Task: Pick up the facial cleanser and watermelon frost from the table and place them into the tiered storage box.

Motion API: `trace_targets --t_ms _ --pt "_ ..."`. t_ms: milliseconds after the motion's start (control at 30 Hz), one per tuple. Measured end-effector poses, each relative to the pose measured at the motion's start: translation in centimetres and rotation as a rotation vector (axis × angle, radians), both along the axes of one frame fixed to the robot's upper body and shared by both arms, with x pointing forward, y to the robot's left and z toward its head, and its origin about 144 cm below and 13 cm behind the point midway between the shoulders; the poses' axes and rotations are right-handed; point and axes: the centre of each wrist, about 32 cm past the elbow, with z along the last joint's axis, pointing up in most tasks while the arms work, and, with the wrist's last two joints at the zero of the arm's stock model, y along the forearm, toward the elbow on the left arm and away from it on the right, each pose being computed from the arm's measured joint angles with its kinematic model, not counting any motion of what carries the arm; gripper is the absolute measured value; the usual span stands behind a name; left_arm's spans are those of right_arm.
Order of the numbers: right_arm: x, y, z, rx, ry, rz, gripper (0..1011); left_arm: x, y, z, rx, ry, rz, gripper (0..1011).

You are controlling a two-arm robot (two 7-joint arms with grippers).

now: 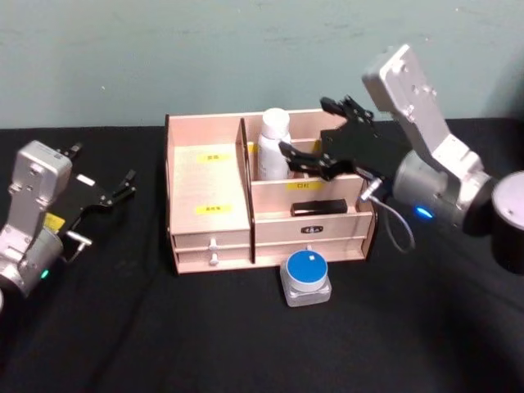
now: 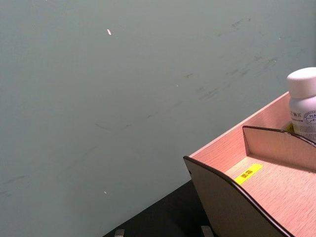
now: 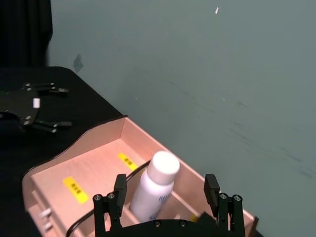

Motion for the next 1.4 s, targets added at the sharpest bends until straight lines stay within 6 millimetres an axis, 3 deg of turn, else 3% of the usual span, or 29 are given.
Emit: trace_targets --t_ms 367,433,700,1000,1400 --pt "-6.3 -2.2 -0.4 -0.004 0.066 0.010 1000 0.0 0.0 0.0 0.000 0.000 0.000 1001" --pt "-8.1 -2.6 -0.7 -0.005 0.089 0.008 1000 0.0 0.0 0.0 0.000 0.000 0.000 1001" --pt "-11.3 -3.1 -2.3 -0.022 0.169 -0.013 1000 0.0 0.0 0.0 0.000 0.000 0.000 1001" --pt "-12.9 -2.8 -4.6 -0.048 0.284 -0.048 1000 0.0 0.0 0.0 0.000 0.000 0.000 1001" --pt "-12.2 -1.9 -6.4 -0.046 0.387 -0.059 1000 0.0 0.0 0.0 0.000 0.000 0.000 1001"
